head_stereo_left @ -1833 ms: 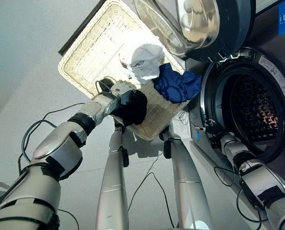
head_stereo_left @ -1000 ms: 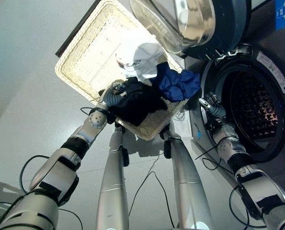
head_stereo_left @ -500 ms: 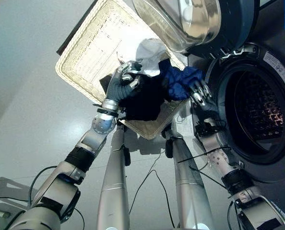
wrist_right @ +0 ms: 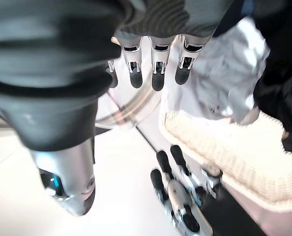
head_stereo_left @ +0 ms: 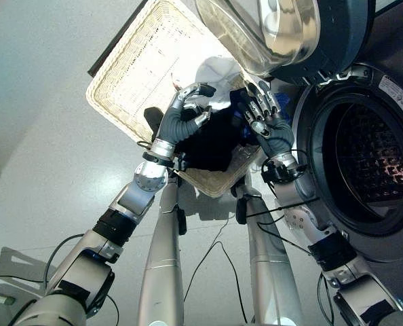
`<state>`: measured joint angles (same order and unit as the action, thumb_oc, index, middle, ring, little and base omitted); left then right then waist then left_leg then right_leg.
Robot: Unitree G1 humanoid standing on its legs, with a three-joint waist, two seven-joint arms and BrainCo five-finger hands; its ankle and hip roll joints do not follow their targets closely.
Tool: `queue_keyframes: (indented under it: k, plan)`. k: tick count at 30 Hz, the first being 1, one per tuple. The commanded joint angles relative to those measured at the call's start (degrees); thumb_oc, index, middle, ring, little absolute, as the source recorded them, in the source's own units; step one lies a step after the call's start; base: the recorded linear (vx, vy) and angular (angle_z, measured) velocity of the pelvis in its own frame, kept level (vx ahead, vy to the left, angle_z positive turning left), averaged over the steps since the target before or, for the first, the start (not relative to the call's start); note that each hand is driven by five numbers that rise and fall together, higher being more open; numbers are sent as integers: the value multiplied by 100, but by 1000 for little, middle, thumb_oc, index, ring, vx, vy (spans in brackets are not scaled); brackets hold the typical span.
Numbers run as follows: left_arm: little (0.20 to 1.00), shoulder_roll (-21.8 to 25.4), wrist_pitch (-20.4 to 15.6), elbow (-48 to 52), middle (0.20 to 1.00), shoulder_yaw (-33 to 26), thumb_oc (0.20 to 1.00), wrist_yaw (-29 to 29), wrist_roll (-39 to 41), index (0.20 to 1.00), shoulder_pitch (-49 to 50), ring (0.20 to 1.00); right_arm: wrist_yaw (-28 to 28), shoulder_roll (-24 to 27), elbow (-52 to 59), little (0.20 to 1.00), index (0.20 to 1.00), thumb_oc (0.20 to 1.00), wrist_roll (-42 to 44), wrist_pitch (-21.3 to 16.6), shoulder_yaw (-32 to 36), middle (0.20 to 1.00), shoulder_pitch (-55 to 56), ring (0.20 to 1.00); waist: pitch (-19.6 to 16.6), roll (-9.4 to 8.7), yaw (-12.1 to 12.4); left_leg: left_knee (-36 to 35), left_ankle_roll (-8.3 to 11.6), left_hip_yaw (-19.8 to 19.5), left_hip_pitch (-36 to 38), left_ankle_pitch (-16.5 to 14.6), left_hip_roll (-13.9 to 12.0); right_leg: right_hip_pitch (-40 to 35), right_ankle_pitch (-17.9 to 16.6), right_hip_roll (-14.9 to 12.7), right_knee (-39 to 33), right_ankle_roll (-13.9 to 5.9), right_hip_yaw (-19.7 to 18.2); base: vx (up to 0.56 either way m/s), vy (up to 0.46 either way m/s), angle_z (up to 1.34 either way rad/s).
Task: Put the clothes into the washing machine.
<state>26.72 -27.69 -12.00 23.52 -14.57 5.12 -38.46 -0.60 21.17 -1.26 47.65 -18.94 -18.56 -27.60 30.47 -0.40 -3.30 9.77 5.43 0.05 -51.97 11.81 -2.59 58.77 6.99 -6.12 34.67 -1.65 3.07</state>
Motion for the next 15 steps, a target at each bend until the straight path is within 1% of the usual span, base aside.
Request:
queue_keyframes:
  k: [1, 2, 3, 4, 5, 6, 7, 8, 9, 10, 11, 12, 13, 14, 15]
  plan:
    - [200, 95, 34, 401, 200, -117, 200, -229, -568, 200, -109, 200, -16, 178, 403, 1000, 1000, 1000, -176, -423, 244, 1000, 144, 1000, -68, -28, -2, 643, -89, 65, 27, -707, 368, -428, -1493, 176, -1780, -672, 211, 0, 0, 0]
    - [200, 181, 112, 365, 200, -79, 200, -370, -794, 200, -100, 200, -105, 204, 416, 1000, 1000, 1000, -284, -513, 263, 1000, 196, 1000, -68, -28, -7, 649, -81, 68, 26, -702, 369, -431, -1498, 174, -1780, -673, 216, 0, 0, 0]
    - [200, 181, 112, 365, 200, -79, 200, -370, -794, 200, -100, 200, -105, 204, 416, 1000, 1000, 1000, -284, -513, 263, 1000, 196, 1000, -68, -28, -7, 649, -81, 68, 26, -702, 369, -431, -1498, 174, -1780, -673, 216, 0, 0, 0]
    - [200, 281, 259, 288, 200, -34, 200, -542, -1085, 200, -106, 200, -408, 234, 429, 1000, 1000, 1000, -455, -662, 295, 1000, 234, 1000, -68, -29, -9, 656, -71, 68, 26, -700, 369, -435, -1499, 173, -1777, -674, 221, 0, 0, 0]
    - [200, 385, 425, 148, 200, 16, 200, -764, -1407, 200, -108, 200, -832, 252, 352, 1000, 1000, 1000, -615, -810, 357, 1000, 274, 1000, -68, -23, -17, 675, -67, 73, 20, -699, 364, -427, -1497, 172, -1762, -674, 223, 0, 0, 0]
    - [200, 384, 425, 145, 200, 20, 200, -771, -1412, 200, -110, 200, -843, 249, 356, 1000, 1000, 1000, -625, -810, 355, 1000, 275, 1000, -68, -24, -15, 676, -67, 74, 19, -700, 363, -426, -1497, 173, -1761, -674, 222, 0, 0, 0]
    - [200, 459, 598, 42, 200, 35, 200, -967, -1677, 200, -88, 200, -1153, 258, 295, 1000, 1000, 1000, -846, -930, 434, 1000, 326, 1000, -68, -14, -23, 660, -74, 91, 30, -698, 353, -434, -1494, 177, -1765, -672, 226, 0, 0, 0]
    - [200, 522, 778, -28, 200, 61, 200, -1114, -2065, 200, -87, 200, -1302, 278, 263, 1000, 1000, 1000, -956, -1017, 469, 1000, 364, 1000, -68, -4, -32, 646, -76, 108, 29, -694, 343, -431, -1486, 180, -1765, -673, 225, 4, 46, -1]
    - [200, 701, 1049, -134, 200, 176, 200, -1238, -2363, 200, -100, 200, -1508, 324, 264, 1000, 1000, 1000, -1138, -1126, 550, 1000, 439, 1000, -68, 12, -54, 648, -74, 130, 26, -697, 330, -422, -1487, 176, -1764, -677, 220, -2, 39, -2]
    - [200, 730, 1106, -144, 200, 200, 200, -1239, -2375, 200, -100, 200, -1545, 338, 278, 1000, 1000, 1000, -1165, -1138, 561, 1000, 454, 1000, -68, 12, -55, 648, -74, 134, 27, -697, 327, -423, -1488, 175, -1765, -678, 220, -3, 37, -2]
    - [200, 809, 1309, -197, 200, 248, 200, -1240, -2602, 200, -90, 200, -1642, 398, 300, 1000, 1000, 1000, -1252, -1212, 592, 1000, 508, 1000, -68, 16, -65, 642, -73, 155, 32, -697, 317, -429, -1483, 180, -1768, -681, 214, 0, 0, 0]
    - [200, 872, 1415, -247, 200, 296, 200, -1228, -2739, 200, -99, 200, -1665, 426, 308, 1000, 1000, 1000, -1278, -1245, 604, 1000, 537, 1000, -68, 19, -74, 640, -71, 168, 37, -696, 310, -431, -1479, 183, -1765, -682, 211, 2, 29, -3]
    - [542, 1014, 1593, -362, 542, 436, 542, -1220, -2930, 542, -128, 542, -1697, 468, 327, 1000, 1000, 1000, -1320, -1295, 632, 1000, 586, 1000, -68, 21, -95, 643, -65, 184, 42, -694, 296, -430, -1479, 185, -1759, -683, 204, 6, 27, -4]
    - [1000, 1103, 1717, -429, 1000, 541, 1000, -1225, -3001, 1000, -131, 1000, -1700, 497, 349, 1000, 1000, 1000, -1318, -1320, 652, 1000, 625, 1000, -68, 20, -107, 651, -59, 187, 40, -693, 290, -428, -1489, 184, -1762, -684, 196, 4, 28, -4]
    - [1000, 1168, 1871, -467, 1000, 615, 1000, -1121, -3090, 1000, -132, 1000, -1680, 528, 361, 1000, 1000, 1000, -1290, -1340, 660, 1000, 656, 1000, -68, 20, -114, 649, -52, 193, 44, -692, 286, -440, -1494, 184, -1780, -686, 189, 4, 24, -5]
